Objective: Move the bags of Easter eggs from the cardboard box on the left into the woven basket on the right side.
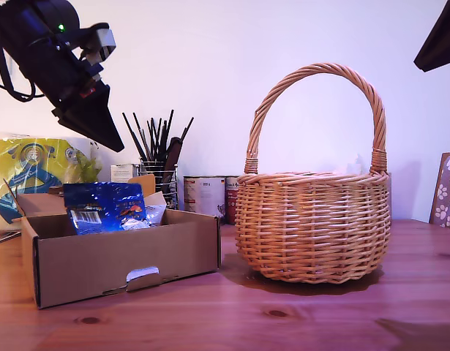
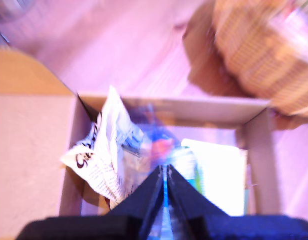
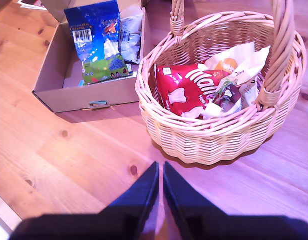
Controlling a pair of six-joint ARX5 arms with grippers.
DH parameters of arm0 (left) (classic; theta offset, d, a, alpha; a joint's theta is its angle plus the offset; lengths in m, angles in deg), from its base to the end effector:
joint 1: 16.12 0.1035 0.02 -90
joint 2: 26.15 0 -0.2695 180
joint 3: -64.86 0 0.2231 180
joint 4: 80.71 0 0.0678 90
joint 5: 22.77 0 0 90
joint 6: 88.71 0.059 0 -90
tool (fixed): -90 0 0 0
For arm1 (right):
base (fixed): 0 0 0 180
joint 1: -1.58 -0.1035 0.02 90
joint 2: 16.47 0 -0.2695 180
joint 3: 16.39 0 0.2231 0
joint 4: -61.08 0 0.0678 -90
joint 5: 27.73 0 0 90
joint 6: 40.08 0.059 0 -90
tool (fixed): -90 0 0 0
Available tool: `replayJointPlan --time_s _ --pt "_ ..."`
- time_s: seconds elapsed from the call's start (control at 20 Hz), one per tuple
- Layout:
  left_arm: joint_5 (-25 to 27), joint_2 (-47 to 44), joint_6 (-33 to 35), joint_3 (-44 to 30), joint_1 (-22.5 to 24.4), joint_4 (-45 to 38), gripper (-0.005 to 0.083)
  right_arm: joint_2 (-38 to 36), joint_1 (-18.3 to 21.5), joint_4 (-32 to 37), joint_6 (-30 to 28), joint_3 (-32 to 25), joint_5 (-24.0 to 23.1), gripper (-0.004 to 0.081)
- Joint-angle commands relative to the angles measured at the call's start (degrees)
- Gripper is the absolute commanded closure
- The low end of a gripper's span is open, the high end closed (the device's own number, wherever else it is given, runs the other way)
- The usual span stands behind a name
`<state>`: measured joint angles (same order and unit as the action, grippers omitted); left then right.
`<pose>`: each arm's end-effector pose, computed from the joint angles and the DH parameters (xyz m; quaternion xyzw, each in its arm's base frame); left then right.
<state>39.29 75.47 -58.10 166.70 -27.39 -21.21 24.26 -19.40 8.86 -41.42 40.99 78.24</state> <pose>0.3463 -0.0972 0.2652 0.1470 0.3950 -0.4104 0.8086 0.1163 0.0620 0.2708 -0.0239 0.3016 0.3053 0.9029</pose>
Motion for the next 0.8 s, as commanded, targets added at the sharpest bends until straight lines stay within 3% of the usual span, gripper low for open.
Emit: replayJointPlan --time_s 0.0,0.1,0.2,0.25,0.3,0.4,0.45,0.75 --pt "-0.13 0.94 -0.15 -0.61 -0.52 1.44 0.0794 -0.02 0.24 0.31 0.02 -1.03 0.04 0.0775" --pt "0.28 1.07 -0.63 -0.61 -0.52 2.08 0.0794 -0.02 0.24 0.28 0.04 -1.03 0.04 0.0775" --pt "3.85 1.01 -1.31 -0.61 -0.48 3.85 0.0789 -0.02 0.24 0.31 0.02 -1.03 0.04 0.0775" --pt "6.82 1.01 -5.29 -0.61 -0.5 4.96 0.0712 -0.02 0.24 0.31 0.02 -1.03 0.04 0.0775" --pt "9.81 1.01 -8.98 -0.61 -0.7 5.99 0.0495 -0.02 0.24 0.28 0.02 -1.03 0.04 0.0775" --pt "15.02 1.03 -11.76 -0.61 -1.09 6.38 -0.005 -0.02 0.24 0.33 0.02 -1.03 0.02 0.0775" --pt "17.84 1.03 -11.45 -0.61 -1.11 4.66 0.0034 -0.02 0.24 0.39 0.0 -1.03 0.04 0.0775" --pt "17.97 3.26 -7.63 -0.61 -0.31 -2.47 0.0045 0.0 0.24 1.27 0.0 -1.03 0.04 0.0775"
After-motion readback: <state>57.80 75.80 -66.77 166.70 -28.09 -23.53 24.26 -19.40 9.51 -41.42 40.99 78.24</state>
